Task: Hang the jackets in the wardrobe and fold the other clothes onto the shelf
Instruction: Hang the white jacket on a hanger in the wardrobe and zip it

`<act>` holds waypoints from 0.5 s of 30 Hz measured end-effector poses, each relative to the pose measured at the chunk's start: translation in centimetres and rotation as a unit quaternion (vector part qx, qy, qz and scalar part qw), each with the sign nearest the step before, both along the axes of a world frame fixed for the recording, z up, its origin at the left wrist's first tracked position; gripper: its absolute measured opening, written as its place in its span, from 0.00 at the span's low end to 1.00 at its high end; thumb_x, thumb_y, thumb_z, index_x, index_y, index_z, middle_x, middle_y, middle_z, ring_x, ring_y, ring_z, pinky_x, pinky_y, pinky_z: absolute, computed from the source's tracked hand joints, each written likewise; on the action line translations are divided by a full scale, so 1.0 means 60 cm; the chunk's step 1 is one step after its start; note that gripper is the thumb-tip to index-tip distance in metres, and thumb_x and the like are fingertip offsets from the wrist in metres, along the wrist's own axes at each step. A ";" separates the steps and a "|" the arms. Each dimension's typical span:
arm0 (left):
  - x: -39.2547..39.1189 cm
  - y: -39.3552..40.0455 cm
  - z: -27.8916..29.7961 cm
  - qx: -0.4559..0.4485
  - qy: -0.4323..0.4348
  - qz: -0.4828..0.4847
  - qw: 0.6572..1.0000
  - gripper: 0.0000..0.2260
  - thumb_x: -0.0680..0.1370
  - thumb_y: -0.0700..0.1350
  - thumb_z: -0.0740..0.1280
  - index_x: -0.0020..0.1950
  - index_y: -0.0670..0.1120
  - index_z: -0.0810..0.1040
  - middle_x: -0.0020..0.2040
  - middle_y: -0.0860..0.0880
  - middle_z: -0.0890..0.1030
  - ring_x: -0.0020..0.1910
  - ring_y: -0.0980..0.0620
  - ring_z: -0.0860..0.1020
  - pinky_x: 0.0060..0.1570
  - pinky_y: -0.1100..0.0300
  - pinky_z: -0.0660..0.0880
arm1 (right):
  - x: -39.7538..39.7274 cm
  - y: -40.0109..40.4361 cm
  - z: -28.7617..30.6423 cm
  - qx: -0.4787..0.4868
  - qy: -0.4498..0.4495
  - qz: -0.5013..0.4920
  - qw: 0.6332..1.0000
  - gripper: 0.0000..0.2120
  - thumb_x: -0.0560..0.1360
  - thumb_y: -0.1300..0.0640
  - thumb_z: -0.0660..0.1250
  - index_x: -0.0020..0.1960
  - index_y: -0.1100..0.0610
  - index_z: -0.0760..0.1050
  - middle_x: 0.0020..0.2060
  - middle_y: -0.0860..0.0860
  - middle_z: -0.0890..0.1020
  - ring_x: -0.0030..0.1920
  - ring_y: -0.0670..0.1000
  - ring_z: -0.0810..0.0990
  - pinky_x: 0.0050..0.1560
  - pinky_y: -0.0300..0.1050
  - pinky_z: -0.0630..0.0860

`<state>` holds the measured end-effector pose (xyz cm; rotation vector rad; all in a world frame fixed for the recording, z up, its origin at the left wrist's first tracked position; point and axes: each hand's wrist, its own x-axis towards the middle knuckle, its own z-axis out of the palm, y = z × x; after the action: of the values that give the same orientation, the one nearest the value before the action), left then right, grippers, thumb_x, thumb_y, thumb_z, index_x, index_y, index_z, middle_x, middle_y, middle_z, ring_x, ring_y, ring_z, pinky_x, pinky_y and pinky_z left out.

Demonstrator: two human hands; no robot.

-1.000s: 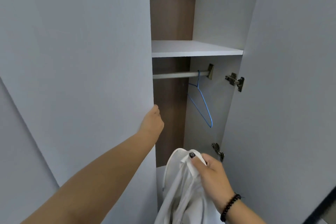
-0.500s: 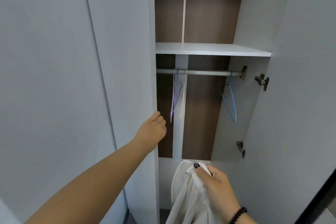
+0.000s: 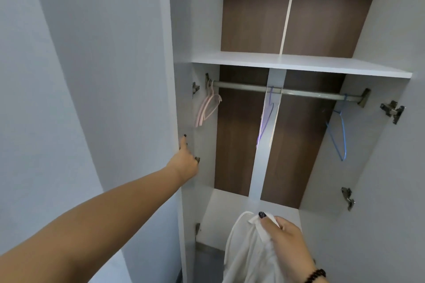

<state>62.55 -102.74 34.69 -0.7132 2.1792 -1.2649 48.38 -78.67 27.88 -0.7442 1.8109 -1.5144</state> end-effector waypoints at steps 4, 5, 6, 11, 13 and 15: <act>0.037 -0.038 -0.021 -0.024 -0.045 0.018 0.999 0.24 0.76 0.37 0.70 0.71 0.38 0.69 0.66 0.33 0.74 0.69 0.26 0.65 0.63 0.22 0.54 | 0.048 -0.025 0.004 0.007 -0.003 -0.004 1.000 0.19 0.74 0.52 0.69 0.30 0.54 0.63 0.25 0.49 0.63 0.24 0.46 0.62 0.26 0.36 0.59; 0.046 -0.047 -0.022 -0.029 -0.064 0.014 0.997 0.24 0.75 0.36 0.71 0.70 0.39 0.70 0.67 0.32 0.73 0.69 0.25 0.65 0.63 0.22 0.55 | 0.061 -0.031 0.004 0.008 -0.008 -0.002 1.000 0.18 0.74 0.51 0.69 0.30 0.54 0.64 0.25 0.49 0.62 0.25 0.47 0.61 0.28 0.37 0.59; 0.055 -0.056 -0.022 -0.031 -0.080 0.010 0.996 0.23 0.75 0.35 0.71 0.69 0.39 0.71 0.68 0.32 0.72 0.69 0.25 0.64 0.63 0.23 0.57 | 0.075 -0.037 0.003 0.011 -0.011 0.002 1.000 0.17 0.74 0.51 0.69 0.32 0.55 0.67 0.26 0.50 0.62 0.27 0.49 0.61 0.30 0.40 0.60; 0.105 -0.095 -0.023 -0.045 -0.119 -0.037 0.991 0.23 0.75 0.33 0.70 0.69 0.38 0.71 0.68 0.30 0.70 0.69 0.26 0.66 0.63 0.26 0.63 | 0.132 -0.068 0.004 -0.003 -0.018 -0.029 0.999 0.20 0.75 0.53 0.68 0.33 0.59 0.62 0.30 0.54 0.61 0.31 0.51 0.60 0.35 0.45 0.59; 0.116 -0.104 -0.022 -0.035 -0.111 -0.040 0.992 0.22 0.77 0.35 0.69 0.70 0.38 0.70 0.69 0.30 0.70 0.69 0.26 0.64 0.64 0.26 0.61 | 0.151 -0.077 0.007 -0.014 -0.019 -0.046 0.999 0.19 0.75 0.52 0.68 0.33 0.56 0.61 0.30 0.54 0.61 0.30 0.50 0.60 0.33 0.43 0.59; 0.118 -0.104 -0.018 -0.019 -0.099 -0.038 0.994 0.21 0.77 0.37 0.69 0.70 0.38 0.71 0.69 0.31 0.71 0.70 0.26 0.64 0.64 0.25 0.58 | 0.165 -0.085 0.011 -0.021 -0.025 -0.054 0.998 0.19 0.74 0.52 0.68 0.34 0.56 0.61 0.29 0.53 0.61 0.29 0.50 0.60 0.31 0.42 0.58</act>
<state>69.63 -108.96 33.60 -0.5005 2.0412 -1.3585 58.30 -83.75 28.56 -0.6305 1.8131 -1.6304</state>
